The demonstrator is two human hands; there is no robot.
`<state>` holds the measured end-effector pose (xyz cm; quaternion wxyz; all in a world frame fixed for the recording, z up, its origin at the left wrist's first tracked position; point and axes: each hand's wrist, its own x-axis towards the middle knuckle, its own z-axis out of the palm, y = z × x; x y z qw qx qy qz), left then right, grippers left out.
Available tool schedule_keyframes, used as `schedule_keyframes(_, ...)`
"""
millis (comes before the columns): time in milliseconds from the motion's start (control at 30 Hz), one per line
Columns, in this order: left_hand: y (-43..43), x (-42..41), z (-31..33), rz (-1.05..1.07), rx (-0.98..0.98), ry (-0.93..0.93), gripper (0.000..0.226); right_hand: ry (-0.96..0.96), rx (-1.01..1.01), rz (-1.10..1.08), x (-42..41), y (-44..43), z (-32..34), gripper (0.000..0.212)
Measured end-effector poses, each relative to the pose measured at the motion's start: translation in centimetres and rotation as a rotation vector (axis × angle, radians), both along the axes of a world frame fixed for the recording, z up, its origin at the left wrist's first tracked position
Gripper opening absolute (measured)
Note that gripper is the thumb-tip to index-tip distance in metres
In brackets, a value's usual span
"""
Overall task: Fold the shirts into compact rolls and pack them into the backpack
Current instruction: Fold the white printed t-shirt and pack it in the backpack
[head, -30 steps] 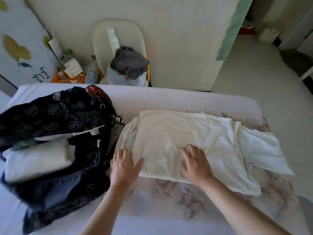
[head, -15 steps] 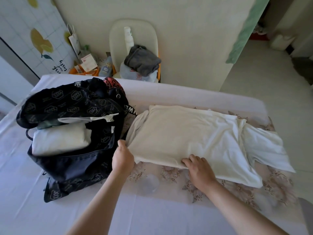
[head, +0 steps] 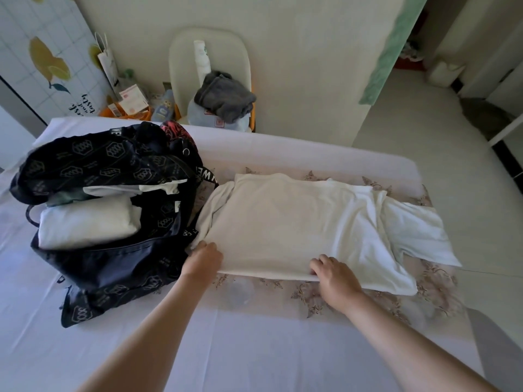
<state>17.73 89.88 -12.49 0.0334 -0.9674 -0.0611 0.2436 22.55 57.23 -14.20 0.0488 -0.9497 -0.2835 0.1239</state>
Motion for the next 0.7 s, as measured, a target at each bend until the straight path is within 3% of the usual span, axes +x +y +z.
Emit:
schedule_keyframes(100,-1.0,-1.8,0.1,0.041,0.140,0.170,0.036,0.287,0.035,-0.027,-2.0,0.1,1.2,0.028)
schedule_keyframes(267,-4.9,-3.8,2.3,0.097,0.114,0.376,0.044,0.608,0.216,-0.144,-6.9,-1.0,2.8,0.025)
schedule_keyframes(333,-7.6,-4.0,3.1,0.052,0.055,0.233,0.035,0.501,0.328,-0.266,-8.0,-2.6,3.1,0.019)
schedule_keyframes(433,-11.7,-4.4,2.5,-0.009,-0.284,-0.142,0.030,-0.068,0.297,-0.470,-8.3,-6.7,1.3,0.020)
schedule_keyframes(467,-13.0,-4.7,1.9,-0.046,-0.401,-0.217,0.032,-0.162,0.216,-0.569,-8.5,-8.3,1.0,0.023)
schedule_keyframes(533,-15.5,-5.5,0.7,-0.167,-0.484,-0.262,0.040,-0.116,-0.012,-0.770,-9.1,-10.7,0.8,0.029)
schedule_keyframes(600,-17.5,-6.3,-0.6,-0.274,-0.442,-0.242,0.049,-0.017,-0.163,-0.851,-9.6,-12.6,0.6,0.030)
schedule_keyframes(700,-19.5,-7.0,-1.5,-0.353,-0.345,-0.123,0.065,0.069,-0.099,-0.891,-9.8,-14.3,0.7,0.018)
